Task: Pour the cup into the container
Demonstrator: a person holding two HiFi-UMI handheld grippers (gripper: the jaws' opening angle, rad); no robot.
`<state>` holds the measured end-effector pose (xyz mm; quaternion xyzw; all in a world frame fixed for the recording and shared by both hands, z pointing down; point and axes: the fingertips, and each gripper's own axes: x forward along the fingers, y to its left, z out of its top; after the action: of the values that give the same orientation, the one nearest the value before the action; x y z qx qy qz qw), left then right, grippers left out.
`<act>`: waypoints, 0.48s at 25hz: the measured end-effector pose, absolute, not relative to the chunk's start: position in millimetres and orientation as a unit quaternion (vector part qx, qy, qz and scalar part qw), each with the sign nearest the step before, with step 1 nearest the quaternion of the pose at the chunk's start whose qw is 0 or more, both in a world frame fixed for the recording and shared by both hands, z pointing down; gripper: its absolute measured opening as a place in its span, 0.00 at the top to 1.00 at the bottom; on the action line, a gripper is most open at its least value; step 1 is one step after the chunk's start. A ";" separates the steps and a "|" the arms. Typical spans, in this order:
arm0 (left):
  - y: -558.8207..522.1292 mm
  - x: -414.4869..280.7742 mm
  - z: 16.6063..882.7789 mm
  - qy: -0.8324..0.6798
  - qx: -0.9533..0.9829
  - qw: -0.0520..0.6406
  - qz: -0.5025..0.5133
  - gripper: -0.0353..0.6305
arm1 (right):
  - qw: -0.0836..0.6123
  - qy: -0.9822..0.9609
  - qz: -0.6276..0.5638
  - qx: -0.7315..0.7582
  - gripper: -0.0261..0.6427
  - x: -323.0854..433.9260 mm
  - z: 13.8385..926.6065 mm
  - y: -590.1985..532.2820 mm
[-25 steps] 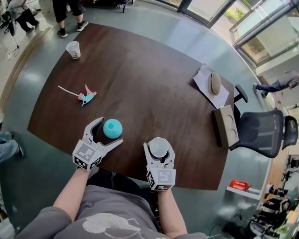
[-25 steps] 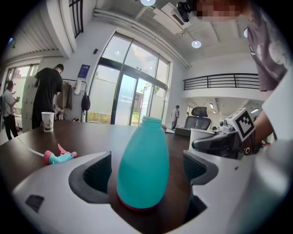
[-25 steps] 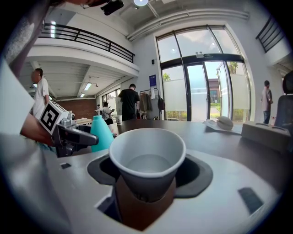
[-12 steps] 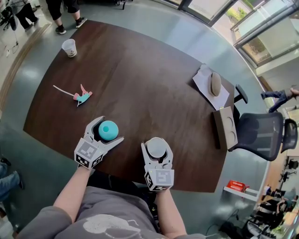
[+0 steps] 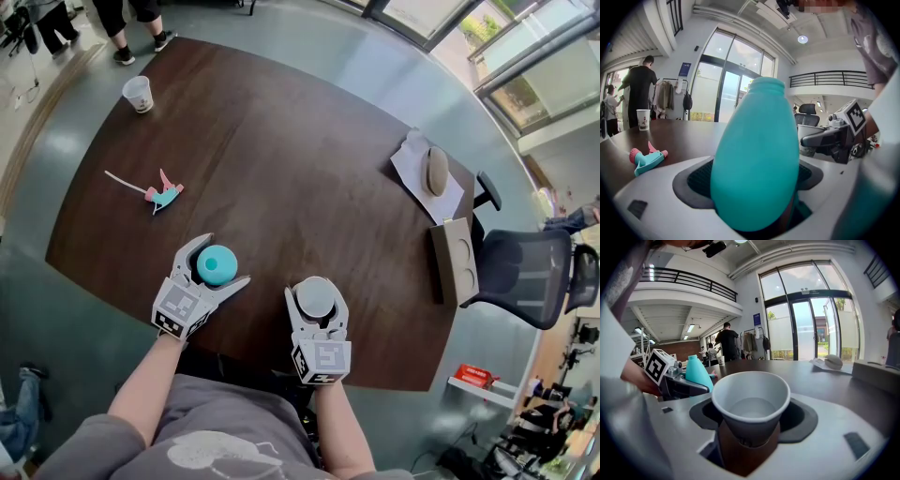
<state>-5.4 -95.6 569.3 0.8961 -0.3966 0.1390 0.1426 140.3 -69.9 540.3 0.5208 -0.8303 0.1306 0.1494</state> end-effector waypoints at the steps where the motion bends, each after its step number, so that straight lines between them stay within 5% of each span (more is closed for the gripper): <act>1: -95.4 -4.8 569.7 -0.395 0.897 0.140 0.143 0.24 | 0.150 -0.831 0.131 0.520 0.51 140.1 541.0 -70.4; 12: -92.0 3.0 562.3 -0.367 0.910 0.131 0.141 0.30 | 0.151 -0.834 0.134 0.513 0.51 135.0 541.9 -76.0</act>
<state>3.0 -92.0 562.3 0.9103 -0.3666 0.1407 0.1309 135.0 -76.0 541.9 0.5128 -0.8343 0.1340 0.1515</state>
